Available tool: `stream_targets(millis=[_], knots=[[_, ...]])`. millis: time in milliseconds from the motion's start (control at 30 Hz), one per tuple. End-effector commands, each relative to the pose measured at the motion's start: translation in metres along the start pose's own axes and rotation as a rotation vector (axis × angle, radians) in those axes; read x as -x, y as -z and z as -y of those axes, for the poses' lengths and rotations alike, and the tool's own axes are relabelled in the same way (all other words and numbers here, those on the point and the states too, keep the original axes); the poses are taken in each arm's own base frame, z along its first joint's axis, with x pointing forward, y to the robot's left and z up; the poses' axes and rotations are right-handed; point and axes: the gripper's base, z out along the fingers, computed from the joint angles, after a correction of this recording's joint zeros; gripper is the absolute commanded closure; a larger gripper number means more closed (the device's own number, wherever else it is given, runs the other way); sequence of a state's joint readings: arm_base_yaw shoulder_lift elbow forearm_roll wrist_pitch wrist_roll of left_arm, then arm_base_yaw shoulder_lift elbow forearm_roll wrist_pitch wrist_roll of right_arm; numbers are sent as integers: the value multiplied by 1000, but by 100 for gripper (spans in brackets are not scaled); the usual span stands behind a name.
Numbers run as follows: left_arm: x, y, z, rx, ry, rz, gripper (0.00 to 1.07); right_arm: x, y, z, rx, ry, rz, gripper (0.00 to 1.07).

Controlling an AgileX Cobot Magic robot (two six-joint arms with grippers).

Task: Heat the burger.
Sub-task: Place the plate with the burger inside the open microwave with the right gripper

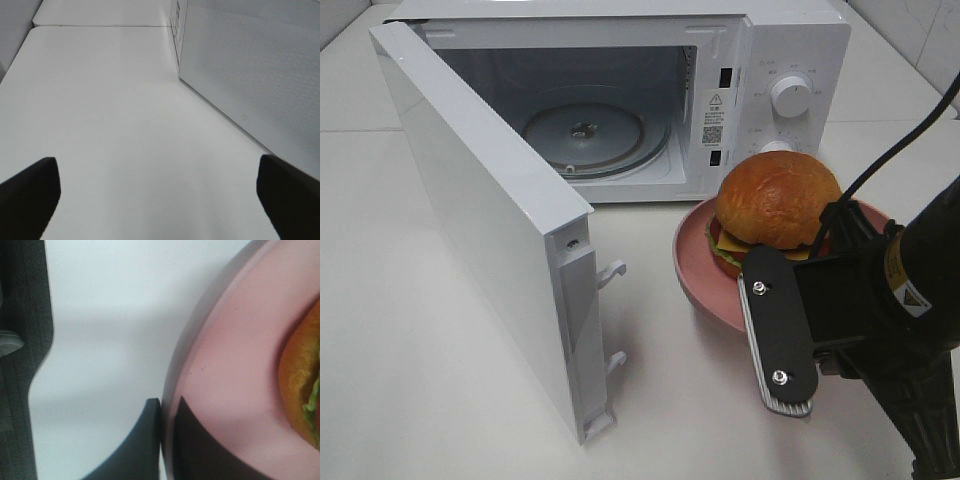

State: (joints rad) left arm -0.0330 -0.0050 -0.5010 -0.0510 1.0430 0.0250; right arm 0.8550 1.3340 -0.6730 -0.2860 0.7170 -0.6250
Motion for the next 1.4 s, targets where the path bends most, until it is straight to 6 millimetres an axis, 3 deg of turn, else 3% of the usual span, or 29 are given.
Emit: stream_targets(millis=[33,433,667,1133,1400], knots=[[-1,2,1,-6,1,22,7,2,3,3,-47,70,29,107],[-1,2,1,-6,1,22,7,4,3,5,-67,64,52,107],[-1,2,1,-6,1,22,7,9,2,14,-159,216,97,107],[-1,2,1,-6,1,22,7,16,-23,33,-186,308,201,107],[-1,2,1,-6,1,22,7,34,-29,53,-179,347,227,107]])
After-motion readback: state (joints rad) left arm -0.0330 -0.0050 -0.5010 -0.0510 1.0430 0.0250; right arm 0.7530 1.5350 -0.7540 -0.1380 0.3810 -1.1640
